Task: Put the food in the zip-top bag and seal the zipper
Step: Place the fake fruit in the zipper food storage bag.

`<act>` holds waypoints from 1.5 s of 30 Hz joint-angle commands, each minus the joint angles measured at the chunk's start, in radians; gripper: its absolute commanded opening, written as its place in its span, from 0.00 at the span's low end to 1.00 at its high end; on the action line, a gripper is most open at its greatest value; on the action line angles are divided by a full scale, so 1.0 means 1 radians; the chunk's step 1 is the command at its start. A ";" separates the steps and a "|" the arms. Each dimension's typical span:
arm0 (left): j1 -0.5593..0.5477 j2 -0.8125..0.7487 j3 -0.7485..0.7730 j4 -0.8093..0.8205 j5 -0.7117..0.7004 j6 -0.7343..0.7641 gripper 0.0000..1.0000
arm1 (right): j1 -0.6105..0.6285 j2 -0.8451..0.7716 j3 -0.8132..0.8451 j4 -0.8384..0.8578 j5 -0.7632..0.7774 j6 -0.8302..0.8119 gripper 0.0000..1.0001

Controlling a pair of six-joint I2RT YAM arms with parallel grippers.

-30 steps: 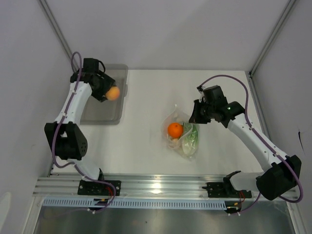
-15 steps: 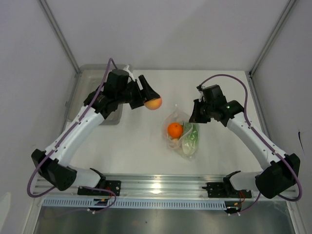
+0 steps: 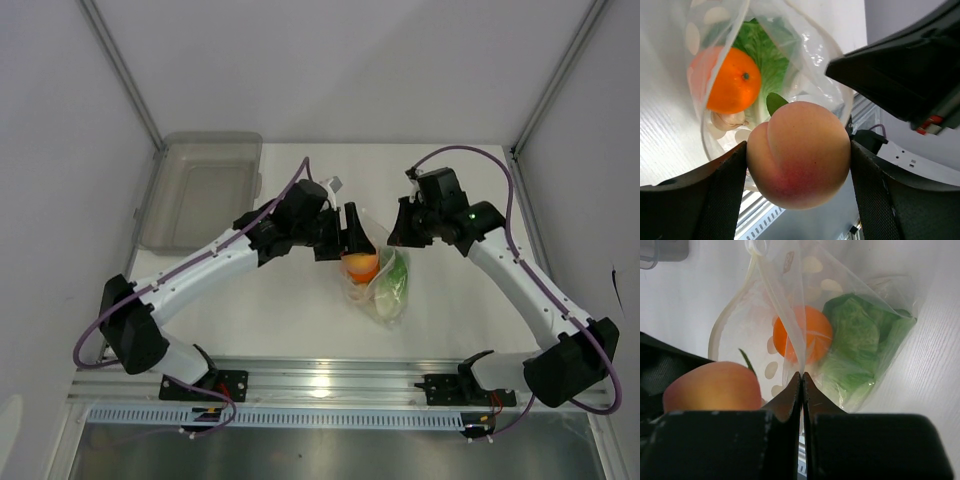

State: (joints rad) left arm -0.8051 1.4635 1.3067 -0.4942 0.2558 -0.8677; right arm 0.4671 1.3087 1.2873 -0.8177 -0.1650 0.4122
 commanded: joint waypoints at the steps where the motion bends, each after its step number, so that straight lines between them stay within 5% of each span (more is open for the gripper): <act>1: -0.011 0.033 0.060 -0.001 -0.059 -0.014 0.51 | 0.001 -0.035 0.056 -0.023 0.013 0.007 0.00; 10: -0.026 0.087 0.092 -0.055 -0.087 -0.005 0.56 | 0.001 -0.045 0.064 -0.028 0.015 0.008 0.00; 13: -0.028 0.090 0.098 -0.056 -0.075 0.007 0.81 | -0.001 -0.043 0.063 -0.028 0.015 0.005 0.00; 17: -0.029 0.086 0.106 -0.070 -0.082 0.015 0.99 | 0.001 -0.045 0.063 -0.028 0.013 0.005 0.00; 27: -0.029 0.014 0.118 -0.109 -0.122 0.068 0.99 | -0.002 -0.058 0.053 -0.032 0.018 0.004 0.00; 37: -0.029 -0.080 0.143 -0.242 -0.403 0.185 0.96 | -0.004 -0.077 0.044 -0.047 0.016 -0.006 0.00; 45: -0.025 0.003 0.132 -0.216 -0.354 0.217 0.77 | -0.005 -0.091 0.043 -0.055 0.009 -0.009 0.00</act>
State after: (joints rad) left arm -0.8280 1.4334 1.4204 -0.7246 -0.1024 -0.6823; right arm 0.4664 1.2530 1.3075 -0.8646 -0.1627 0.4137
